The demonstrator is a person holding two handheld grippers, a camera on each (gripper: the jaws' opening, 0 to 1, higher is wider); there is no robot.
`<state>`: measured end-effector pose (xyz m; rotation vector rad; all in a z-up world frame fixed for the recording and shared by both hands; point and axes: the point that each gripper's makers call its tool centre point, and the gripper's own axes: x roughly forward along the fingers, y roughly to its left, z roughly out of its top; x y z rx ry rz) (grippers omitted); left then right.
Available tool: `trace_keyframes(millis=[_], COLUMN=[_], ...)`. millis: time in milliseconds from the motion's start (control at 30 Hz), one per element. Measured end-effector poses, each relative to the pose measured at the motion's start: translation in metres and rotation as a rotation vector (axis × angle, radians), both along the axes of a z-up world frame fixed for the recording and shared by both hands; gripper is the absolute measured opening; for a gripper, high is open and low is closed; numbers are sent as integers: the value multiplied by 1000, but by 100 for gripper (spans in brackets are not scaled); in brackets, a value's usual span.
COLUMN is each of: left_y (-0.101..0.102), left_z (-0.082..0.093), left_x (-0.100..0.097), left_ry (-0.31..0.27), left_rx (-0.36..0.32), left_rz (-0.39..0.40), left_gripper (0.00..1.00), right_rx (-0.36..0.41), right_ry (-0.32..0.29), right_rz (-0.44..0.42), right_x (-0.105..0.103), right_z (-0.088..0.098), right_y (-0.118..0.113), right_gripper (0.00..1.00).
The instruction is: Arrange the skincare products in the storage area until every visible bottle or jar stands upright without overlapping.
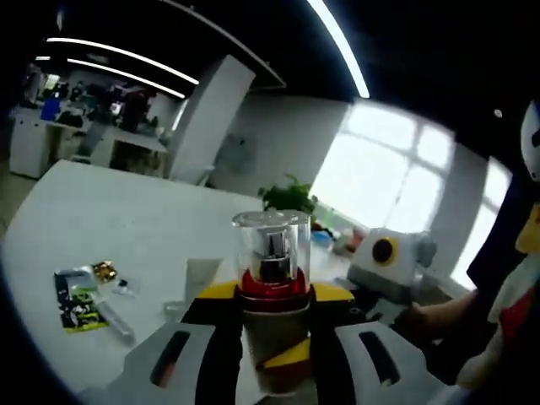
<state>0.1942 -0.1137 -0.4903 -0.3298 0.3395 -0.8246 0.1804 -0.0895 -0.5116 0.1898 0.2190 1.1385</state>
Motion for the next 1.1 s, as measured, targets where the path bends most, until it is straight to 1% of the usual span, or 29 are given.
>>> trace_keyframes(millis=[67,100,133,167,233,267,333,400,467,500,700,767,833,1000,1067,1100], left_y=[-3,-5,-5,-7,-8,-9,-12,-14,-15,-16,-21,-23,-25,-24,-23,-22], left_z=[3,4,6,8,13,16,21,26,31,34,44,48,52,60,63,65], left_x=[-2,-3,-3,-5,-6,-7,-10,-12,-13,-15,-22,-26,-29,-32,-33,-33], left_ry=[-13,-19,-23,-34,-47,-54,-75,-94,-105,-117,-162,-187,-199,-221,-227,-228], left_rx=[2,4,1,1,-2,-4,-1,0,2,2,10,11,9,-11,-19,-25], left_rz=[-23,-38,-45,-63,-87,-104,-137,-162,-185,-202,-266,-293,-314,-343,-354,-357], left_gripper=[24,24,24,24,24,24,24,24,24,24,24,24,24,24,24,24], right_rx=[25,34,36,43,52,57,61,64,71,71,44,45,50,70,77,75], right_ry=[23,47,44,39,56,47,57,44,63,54,16,13,23,13,-2,-26], right_rz=[40,68,75,104,141,169,214,251,300,328,416,442,477,504,517,523], right_x=[-1,-3,-3,-4,-7,-9,-11,-14,-18,-21,-31,-34,-38,-42,-44,-45], right_z=[2,2,3,6,8,11,15,19,22,24,31,33,34,43,47,50], right_y=[0,-1,-1,0,0,0,1,1,3,4,8,9,11,15,17,18], right_gripper=[35,35,36,36,36,36,36,36,36,36,35,35,35,35,34,34])
